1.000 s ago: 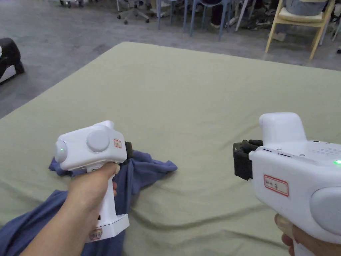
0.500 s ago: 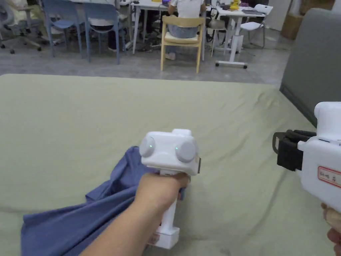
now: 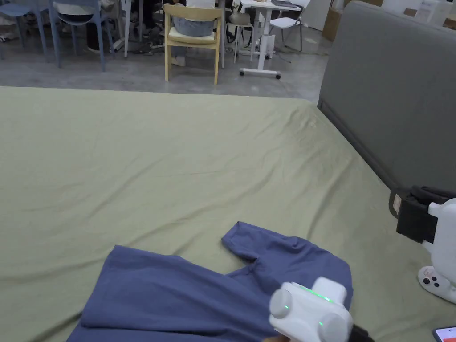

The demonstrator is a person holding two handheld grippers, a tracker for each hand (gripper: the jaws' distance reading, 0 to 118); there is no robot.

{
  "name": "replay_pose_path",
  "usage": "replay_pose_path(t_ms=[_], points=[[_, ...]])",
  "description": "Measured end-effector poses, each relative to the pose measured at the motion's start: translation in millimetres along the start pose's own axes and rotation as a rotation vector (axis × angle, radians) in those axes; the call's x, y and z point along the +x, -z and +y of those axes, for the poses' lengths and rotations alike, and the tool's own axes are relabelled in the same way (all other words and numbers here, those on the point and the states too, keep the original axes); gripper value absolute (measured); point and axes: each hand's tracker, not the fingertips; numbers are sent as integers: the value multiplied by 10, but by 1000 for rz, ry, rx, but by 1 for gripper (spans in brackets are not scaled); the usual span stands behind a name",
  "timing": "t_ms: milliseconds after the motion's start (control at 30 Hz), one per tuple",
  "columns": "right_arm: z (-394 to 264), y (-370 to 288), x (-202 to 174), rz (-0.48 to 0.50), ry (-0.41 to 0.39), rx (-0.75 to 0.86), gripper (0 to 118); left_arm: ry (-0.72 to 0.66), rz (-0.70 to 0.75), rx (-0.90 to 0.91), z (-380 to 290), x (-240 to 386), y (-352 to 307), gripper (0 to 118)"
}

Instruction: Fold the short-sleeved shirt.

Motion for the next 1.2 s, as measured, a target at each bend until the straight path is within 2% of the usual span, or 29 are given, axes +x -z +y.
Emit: replay_pose_path(t_ms=[100, 200, 267, 333, 367, 400, 433, 467, 533, 733, 767, 800, 833, 867, 933, 1033, 1200], points=[[-26, 49, -9, 40, 35, 25, 3, -112, 18, 186, 223, -496, -914, 118], [-82, 171, -97, 79, 50, 31, 3, -145, 131, 376, 120, -1074, -1979, 118], [-197, 300, -215, 126, 53, 11, 3, -192, 330, 431, -164, -1385, -2588, 118], [-348, 438, -371, 160, 54, -30, 3, -256, 577, 422, -535, -1576, -2924, 118], [-455, 517, -458, 172, 55, -57, 3, -273, 643, 405, -774, -1679, -3035, 100], [-551, 588, -537, 194, 54, -85, 3, -295, 678, 386, -957, -1743, -3064, 49], [-629, 655, -616, 205, 60, -116, 3, -392, 711, 324, -1141, -1852, -3059, 0], [-700, 720, -692, 216, 71, -143, 3, -475, 717, 296, -1328, -1906, -3095, 0], [-802, 847, -821, 248, 94, -187, 3, -526, 527, 268, -1523, -2056, -3052, 0], [-802, 1026, -1019, 265, 30, -209, 3, -494, 580, 268, -1337, -2285, -2757, 0], [-791, 1032, -1011, 266, 27, -210, 3, -485, 563, 280, -1244, -2370, -2640, 8], [-787, 1058, -1000, 265, 26, -212, 3, -463, 569, 271, -1141, -2470, -2481, 47], [-791, 1097, -984, 261, 28, -217, 3, -421, 582, 229, -1023, -2589, -2273, 99], [-807, 1144, -962, 254, 30, -227, 3, -404, 579, 146, -920, -2742, -2010, 118], [-858, 1227, -909, 230, 30, -250, 3, -368, 545, 45, -772, -3012, -1538, 118], [-958, 1325, -806, 191, 36, -292, 3, -385, 586, -58, -589, -3370, -951, 118], [-1168, 1483, -604, 114, 44, -366, 3, -477, 602, -48, -482, -3765, -598, 118]])
